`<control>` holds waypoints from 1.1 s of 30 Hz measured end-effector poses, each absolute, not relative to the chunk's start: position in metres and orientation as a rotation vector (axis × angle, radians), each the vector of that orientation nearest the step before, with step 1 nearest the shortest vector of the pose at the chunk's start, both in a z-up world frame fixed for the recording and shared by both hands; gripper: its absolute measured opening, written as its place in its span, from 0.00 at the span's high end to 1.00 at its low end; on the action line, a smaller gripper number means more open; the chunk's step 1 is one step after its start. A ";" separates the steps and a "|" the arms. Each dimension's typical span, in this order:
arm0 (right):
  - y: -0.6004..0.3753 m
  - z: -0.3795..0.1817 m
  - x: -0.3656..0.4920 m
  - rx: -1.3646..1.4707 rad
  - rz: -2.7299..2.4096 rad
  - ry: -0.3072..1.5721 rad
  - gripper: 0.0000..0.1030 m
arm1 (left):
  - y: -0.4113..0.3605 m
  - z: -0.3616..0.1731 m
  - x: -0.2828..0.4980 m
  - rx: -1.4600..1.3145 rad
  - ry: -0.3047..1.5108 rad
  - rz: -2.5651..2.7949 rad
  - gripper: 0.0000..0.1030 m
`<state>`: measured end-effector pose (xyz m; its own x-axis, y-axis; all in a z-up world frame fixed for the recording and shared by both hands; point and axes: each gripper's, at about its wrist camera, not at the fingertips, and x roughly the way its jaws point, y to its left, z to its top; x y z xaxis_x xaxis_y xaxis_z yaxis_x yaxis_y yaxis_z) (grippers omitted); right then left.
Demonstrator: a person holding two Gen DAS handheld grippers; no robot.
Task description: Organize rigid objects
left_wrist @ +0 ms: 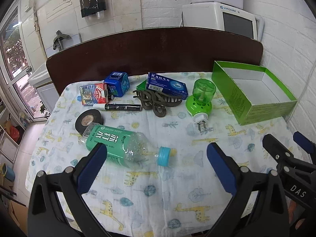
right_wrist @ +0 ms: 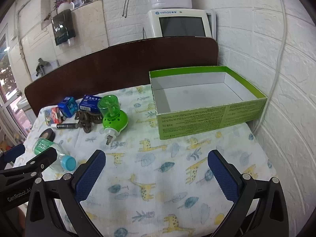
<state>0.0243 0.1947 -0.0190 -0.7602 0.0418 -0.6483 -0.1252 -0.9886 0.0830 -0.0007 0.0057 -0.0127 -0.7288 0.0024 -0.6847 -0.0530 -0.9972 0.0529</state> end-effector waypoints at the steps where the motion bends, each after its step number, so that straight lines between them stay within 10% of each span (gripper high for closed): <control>1: 0.195 -0.020 0.024 -1.050 2.858 0.187 0.00 | 0.007 -0.014 -0.001 -1.148 0.113 2.887 0.03; 33: 0.191 -0.019 0.022 -1.081 2.858 0.195 0.00 | 0.001 -0.016 -0.005 -1.159 0.100 2.865 0.06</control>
<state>0.0215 0.1906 -0.0185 -0.7480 0.0293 -0.6630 -0.1192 -0.9887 0.0908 -0.0051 0.0009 -0.0161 -0.7181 0.0216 -0.6956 -0.0699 -0.9967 0.0413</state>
